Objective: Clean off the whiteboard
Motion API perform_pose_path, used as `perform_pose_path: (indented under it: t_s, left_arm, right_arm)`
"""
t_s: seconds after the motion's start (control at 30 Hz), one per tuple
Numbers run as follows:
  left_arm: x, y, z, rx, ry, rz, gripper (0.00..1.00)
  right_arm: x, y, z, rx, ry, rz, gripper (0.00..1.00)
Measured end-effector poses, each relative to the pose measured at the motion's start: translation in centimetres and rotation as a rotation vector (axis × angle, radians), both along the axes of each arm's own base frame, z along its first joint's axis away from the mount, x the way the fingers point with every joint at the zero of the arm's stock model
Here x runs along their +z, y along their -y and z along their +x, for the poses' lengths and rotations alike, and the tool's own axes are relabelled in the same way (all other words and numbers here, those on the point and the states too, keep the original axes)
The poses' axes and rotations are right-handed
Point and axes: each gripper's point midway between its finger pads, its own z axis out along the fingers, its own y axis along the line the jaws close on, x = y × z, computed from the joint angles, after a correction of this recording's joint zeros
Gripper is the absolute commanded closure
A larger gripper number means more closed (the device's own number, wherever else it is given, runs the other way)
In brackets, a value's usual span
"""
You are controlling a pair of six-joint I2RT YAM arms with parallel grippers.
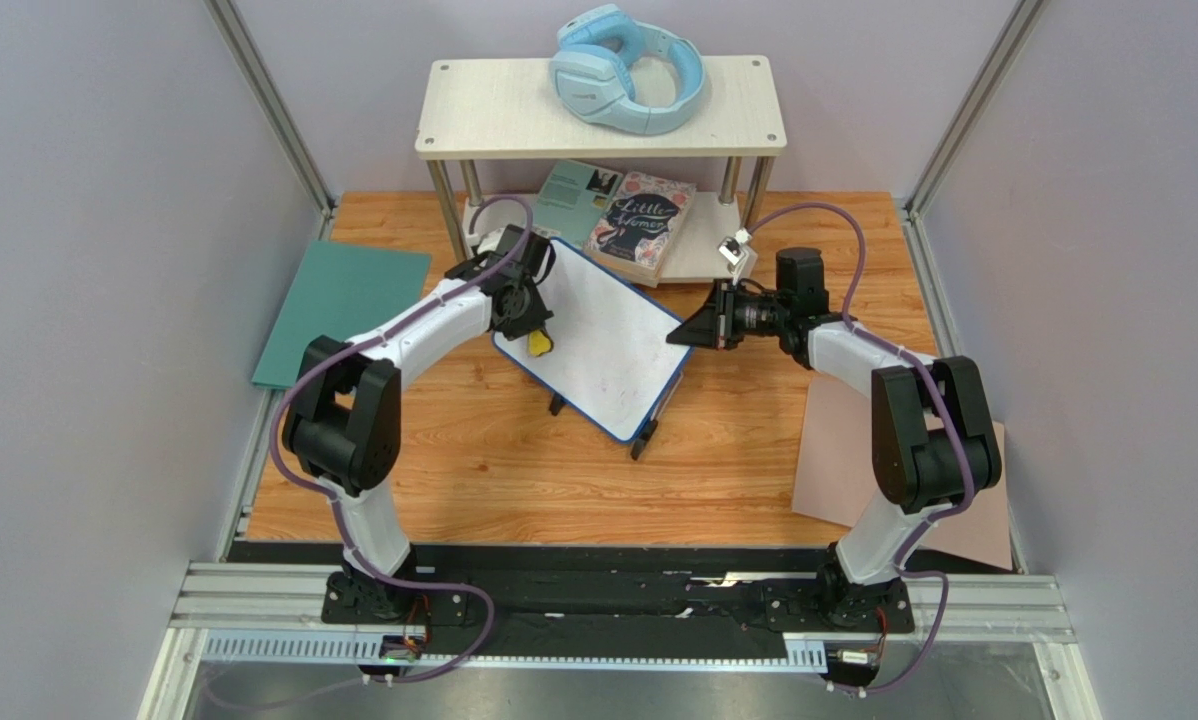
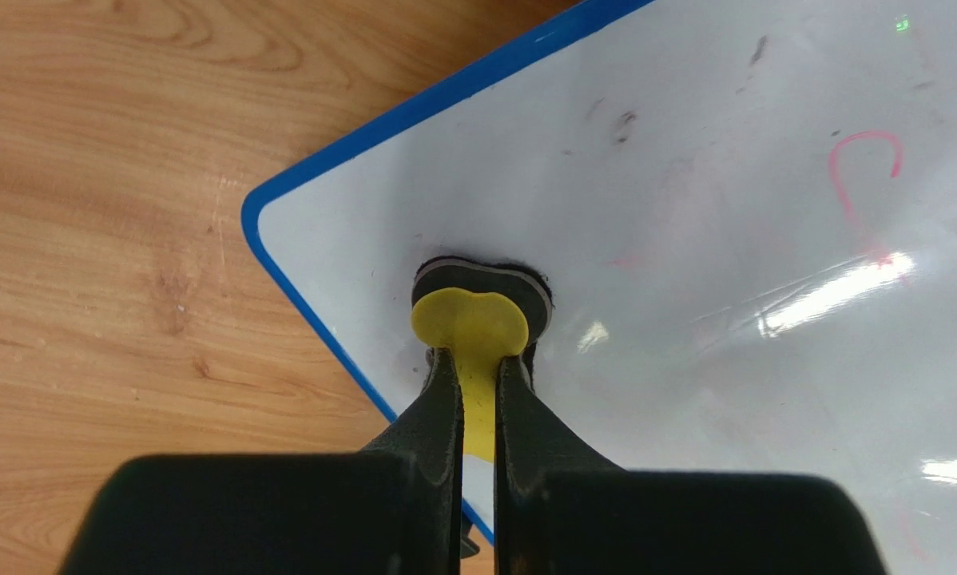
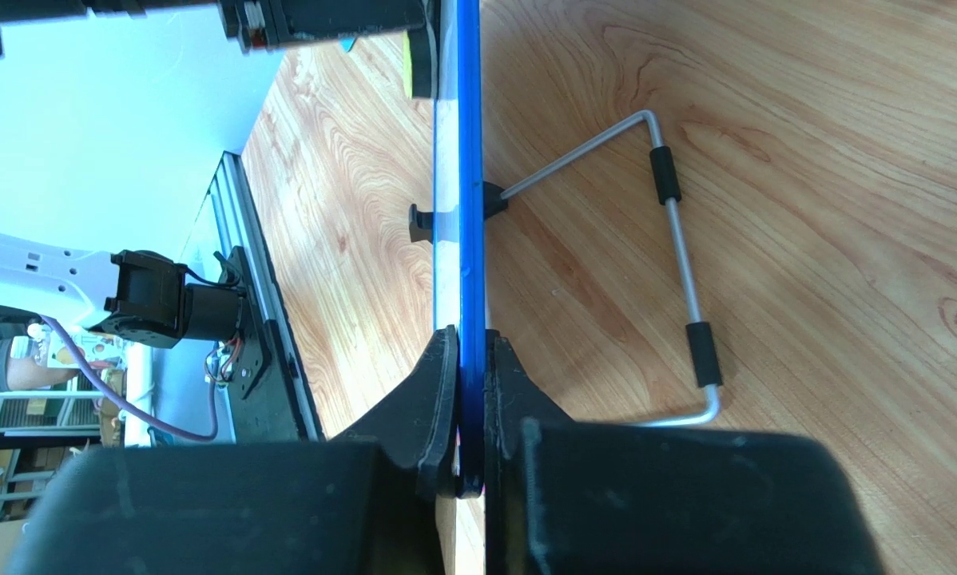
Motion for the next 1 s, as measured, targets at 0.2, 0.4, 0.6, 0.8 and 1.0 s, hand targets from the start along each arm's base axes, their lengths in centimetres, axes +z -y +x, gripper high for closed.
perform_pose_path:
  t_s: [0.2, 0.4, 0.6, 0.8, 1.0]
  left_arm:
    - [-2.5, -0.8, -3.3, 0.075, -0.035, -0.066, 1.00]
    - [-3.0, -0.3, -4.4, 0.061, -0.047, -0.027, 1.00]
    - [-1.6, 2.9, -4.7, -0.044, -0.047, 0.015, 1.00]
    - [0.6, 5.1, -3.3, -0.078, -0.011, 0.001, 1.00]
    - [1.2, 4.2, -1.8, -0.049, -0.014, -0.030, 1.00]
  right_arm:
    - [0.1, -0.1, -0.1, 0.007, 0.000, 0.004, 1.00]
    - [0.2, -0.1, -0.1, 0.008, 0.002, 0.005, 1.00]
    - [0.1, -0.1, -0.1, 0.007, 0.001, 0.004, 1.00]
    - [0.1, -0.1, -0.1, 0.007, 0.001, 0.003, 1.00]
    - [0.1, -0.2, -0.1, 0.005, 0.003, -0.001, 1.00]
